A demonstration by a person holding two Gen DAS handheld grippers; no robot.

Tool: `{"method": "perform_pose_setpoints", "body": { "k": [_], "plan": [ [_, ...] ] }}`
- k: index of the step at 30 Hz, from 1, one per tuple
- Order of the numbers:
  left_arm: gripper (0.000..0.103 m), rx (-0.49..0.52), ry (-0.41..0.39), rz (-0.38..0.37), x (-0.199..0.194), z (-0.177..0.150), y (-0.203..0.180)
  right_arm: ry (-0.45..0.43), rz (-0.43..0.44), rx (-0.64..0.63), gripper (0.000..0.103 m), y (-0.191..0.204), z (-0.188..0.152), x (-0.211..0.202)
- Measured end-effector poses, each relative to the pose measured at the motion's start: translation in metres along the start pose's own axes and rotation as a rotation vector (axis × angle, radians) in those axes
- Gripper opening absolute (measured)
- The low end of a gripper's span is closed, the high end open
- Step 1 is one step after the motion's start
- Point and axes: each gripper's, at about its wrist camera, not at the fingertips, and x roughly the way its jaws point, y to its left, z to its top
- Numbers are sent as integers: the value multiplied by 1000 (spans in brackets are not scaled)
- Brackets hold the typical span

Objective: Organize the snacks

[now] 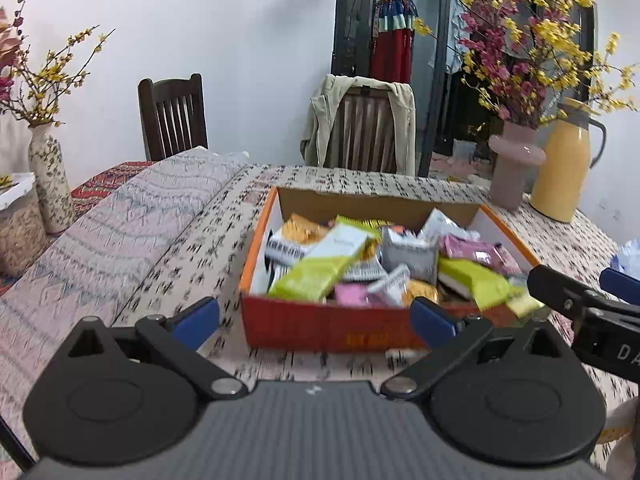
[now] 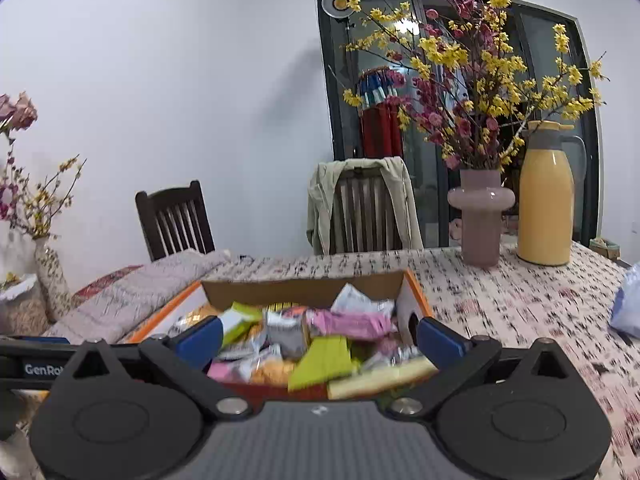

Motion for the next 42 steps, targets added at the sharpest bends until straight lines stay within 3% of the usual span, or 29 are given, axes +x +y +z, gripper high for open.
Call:
{"method": "perform_pose_setpoints", "body": {
  "k": [12,28,42],
  "plan": [
    [103,28,19,9,-48,-42,1,73,8,7,103,2,-40,-48],
    [103,20,105,28,-60,-95,20,165,19,2,103,8,-80,-81],
    [103,29,116,28,-63,-103,19,206,21,-1,103,8,-92,-84]
  ]
}}
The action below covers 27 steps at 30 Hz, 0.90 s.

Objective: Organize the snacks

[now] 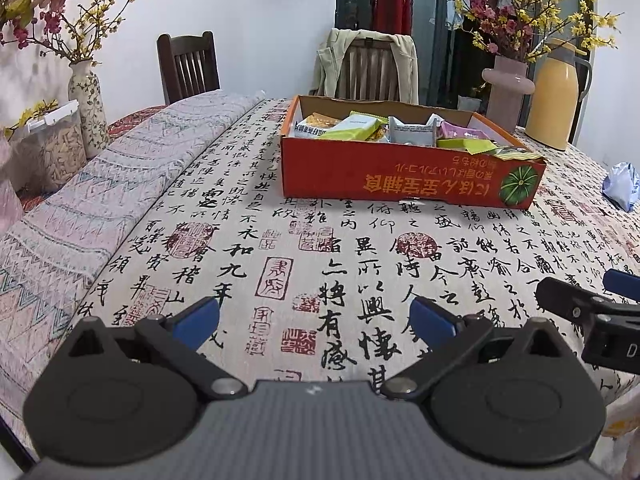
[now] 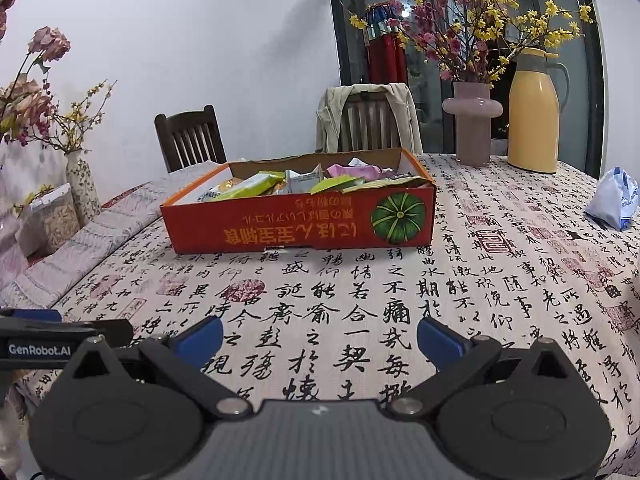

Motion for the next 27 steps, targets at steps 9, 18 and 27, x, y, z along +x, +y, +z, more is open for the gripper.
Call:
{"method": "perform_pose_setpoints", "body": {
  "k": [9,18,27],
  "plan": [
    [103,2,-3,0,-1,0,-1,-3,0,0,103,0,0,-1],
    [103,3,-5,0,-2,0,-1,-3,-1,1,103,0,0,-1],
    [103,3,-7,0,-2,0,-1,-2,0,1,103,-1,0,-1]
  ]
}}
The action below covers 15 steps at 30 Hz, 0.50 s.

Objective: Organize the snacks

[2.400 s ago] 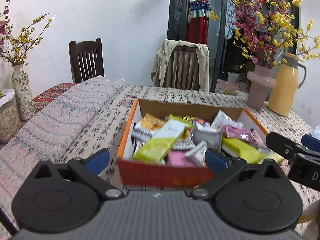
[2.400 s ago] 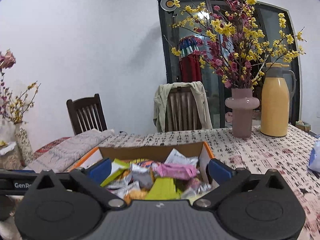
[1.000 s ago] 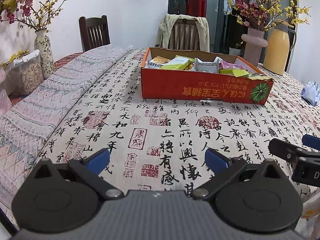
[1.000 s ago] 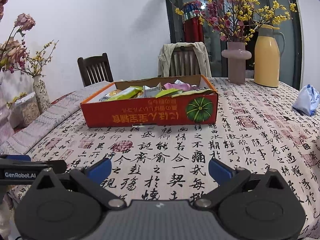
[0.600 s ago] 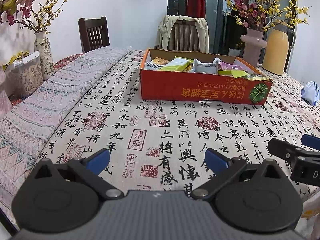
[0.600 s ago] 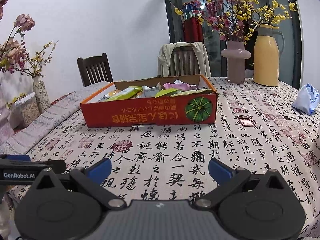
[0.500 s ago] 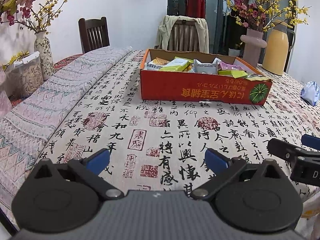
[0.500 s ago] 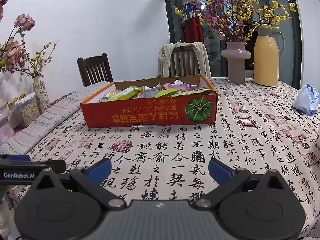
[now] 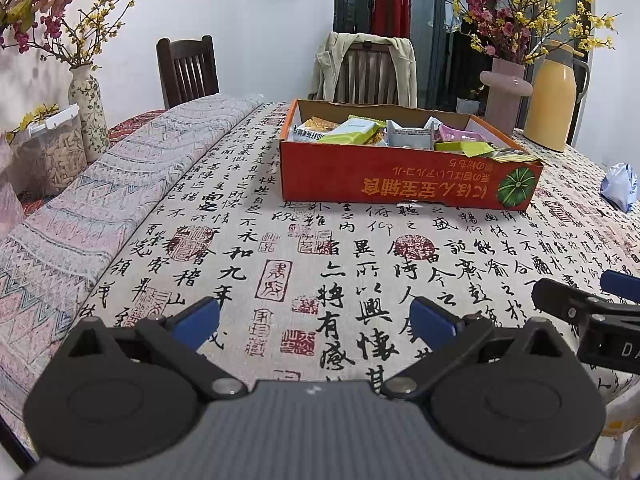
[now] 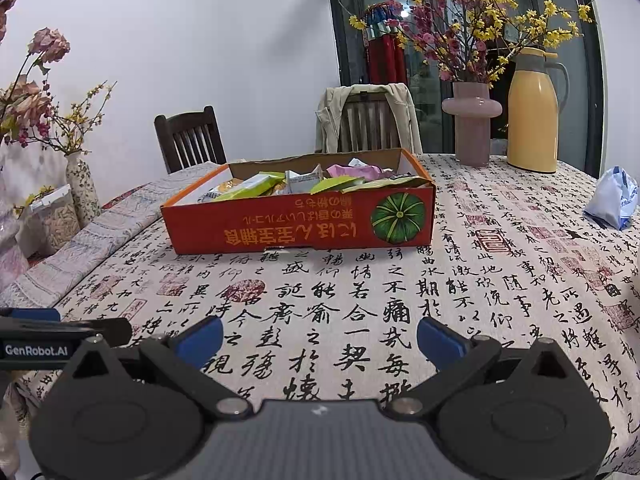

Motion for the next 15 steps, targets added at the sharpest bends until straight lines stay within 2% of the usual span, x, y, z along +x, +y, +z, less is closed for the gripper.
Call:
{"method": "perform_pose_setpoints", "body": {
  "k": [15],
  "plan": [
    [103,2,-10,-2,-4,1,-1,0,0,-1,103,0,0,0]
  ]
}}
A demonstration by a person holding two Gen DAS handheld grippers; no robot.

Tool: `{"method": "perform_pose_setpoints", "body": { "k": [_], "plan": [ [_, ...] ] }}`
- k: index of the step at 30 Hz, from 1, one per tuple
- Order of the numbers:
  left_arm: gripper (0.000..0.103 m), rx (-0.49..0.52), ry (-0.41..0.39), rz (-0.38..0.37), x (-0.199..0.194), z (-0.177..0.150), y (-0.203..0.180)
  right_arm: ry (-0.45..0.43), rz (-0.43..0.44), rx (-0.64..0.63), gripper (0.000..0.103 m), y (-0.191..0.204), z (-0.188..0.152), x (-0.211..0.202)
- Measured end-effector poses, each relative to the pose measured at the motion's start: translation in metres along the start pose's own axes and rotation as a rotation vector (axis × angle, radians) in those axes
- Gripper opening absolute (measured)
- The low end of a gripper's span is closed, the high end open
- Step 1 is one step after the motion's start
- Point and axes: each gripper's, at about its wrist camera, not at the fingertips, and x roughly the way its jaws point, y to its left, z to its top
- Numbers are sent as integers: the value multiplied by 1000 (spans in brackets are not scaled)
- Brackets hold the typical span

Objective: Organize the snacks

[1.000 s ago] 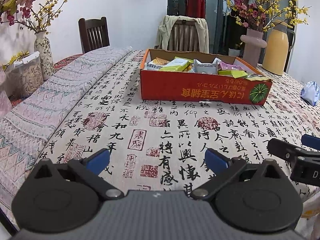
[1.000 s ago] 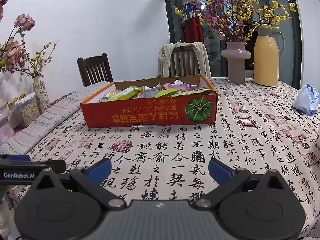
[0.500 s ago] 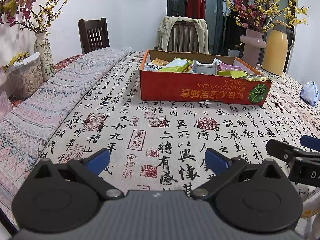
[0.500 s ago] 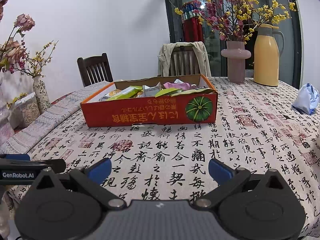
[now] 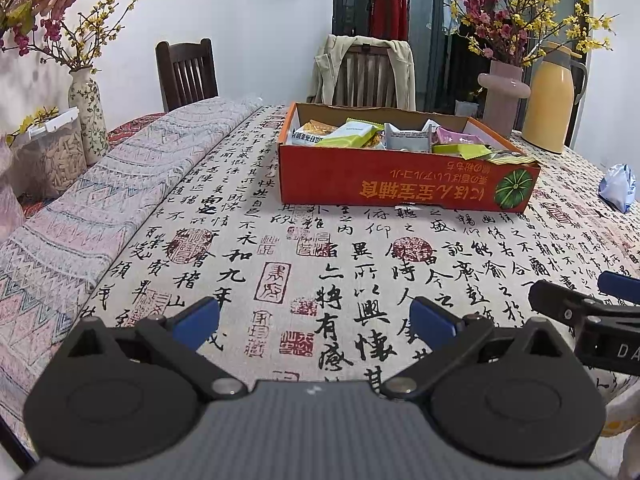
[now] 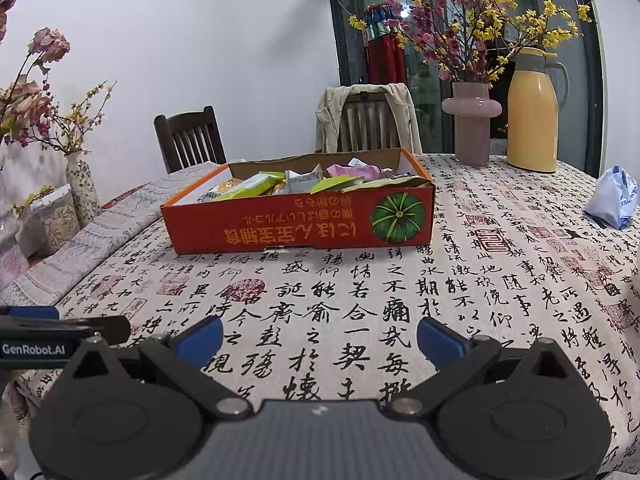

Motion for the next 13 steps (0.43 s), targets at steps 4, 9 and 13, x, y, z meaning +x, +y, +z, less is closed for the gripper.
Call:
{"method": "perform_pose_setpoints", "body": {
  "k": [4,9,13],
  "plan": [
    [103,1,-2,1,0,0,-1,1,0,1,103,0,0,0],
    [103,-2,-3,-2,0,0,0,3,0,0,103,-1,0,0],
    [103,1,-5,-9,0,0,0,7,1,1,103,0,-3,1]
  ]
}}
